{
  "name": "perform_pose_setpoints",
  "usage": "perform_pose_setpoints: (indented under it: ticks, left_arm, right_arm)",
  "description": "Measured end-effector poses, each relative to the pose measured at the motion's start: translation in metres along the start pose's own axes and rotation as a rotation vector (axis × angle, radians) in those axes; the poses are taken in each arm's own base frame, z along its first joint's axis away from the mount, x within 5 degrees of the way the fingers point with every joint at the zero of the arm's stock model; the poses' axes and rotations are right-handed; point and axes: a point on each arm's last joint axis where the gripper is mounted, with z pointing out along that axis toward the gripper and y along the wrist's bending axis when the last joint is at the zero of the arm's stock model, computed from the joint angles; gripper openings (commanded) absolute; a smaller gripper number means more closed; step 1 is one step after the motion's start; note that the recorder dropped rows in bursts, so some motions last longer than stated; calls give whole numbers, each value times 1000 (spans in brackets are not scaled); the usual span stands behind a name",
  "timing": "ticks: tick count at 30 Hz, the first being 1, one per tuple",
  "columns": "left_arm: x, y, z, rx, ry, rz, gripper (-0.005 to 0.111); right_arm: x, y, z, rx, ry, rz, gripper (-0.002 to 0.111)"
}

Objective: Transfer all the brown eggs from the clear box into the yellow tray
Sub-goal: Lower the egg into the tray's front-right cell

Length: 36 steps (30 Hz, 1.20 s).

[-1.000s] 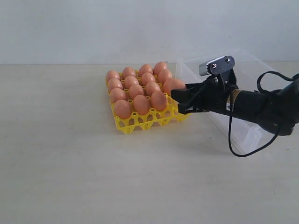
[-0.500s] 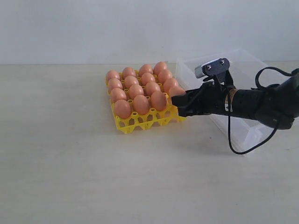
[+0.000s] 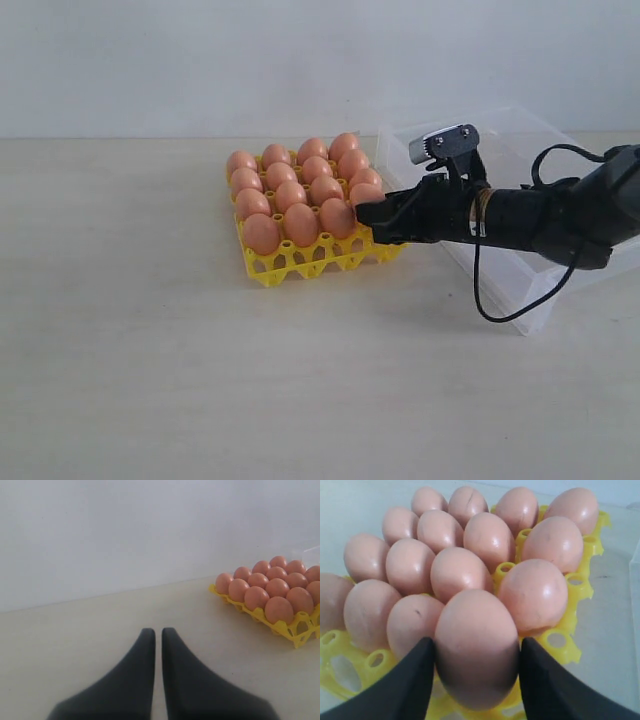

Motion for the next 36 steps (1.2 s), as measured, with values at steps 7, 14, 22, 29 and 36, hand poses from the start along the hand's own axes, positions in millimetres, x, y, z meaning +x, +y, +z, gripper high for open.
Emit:
perform_pose_setpoints:
  ticks: [7,14,22,29,36]
  left_arm:
    - [0,0,0,0,0,0,4]
    - [0,0,0,0,0,0,4]
    - [0,0,0,0,0,0,4]
    - [0,0,0,0,0,0,4]
    - [0,0,0,0,0,0,4]
  right_arm:
    - [1,2,0,-21,15,-3,0]
    - [1,3,0,-38,37,11,0]
    - [2,3,0,-40,70,4,43]
    - [2,2,0,-31,83,3,51]
    - [2,3,0,-35,95,-15,51]
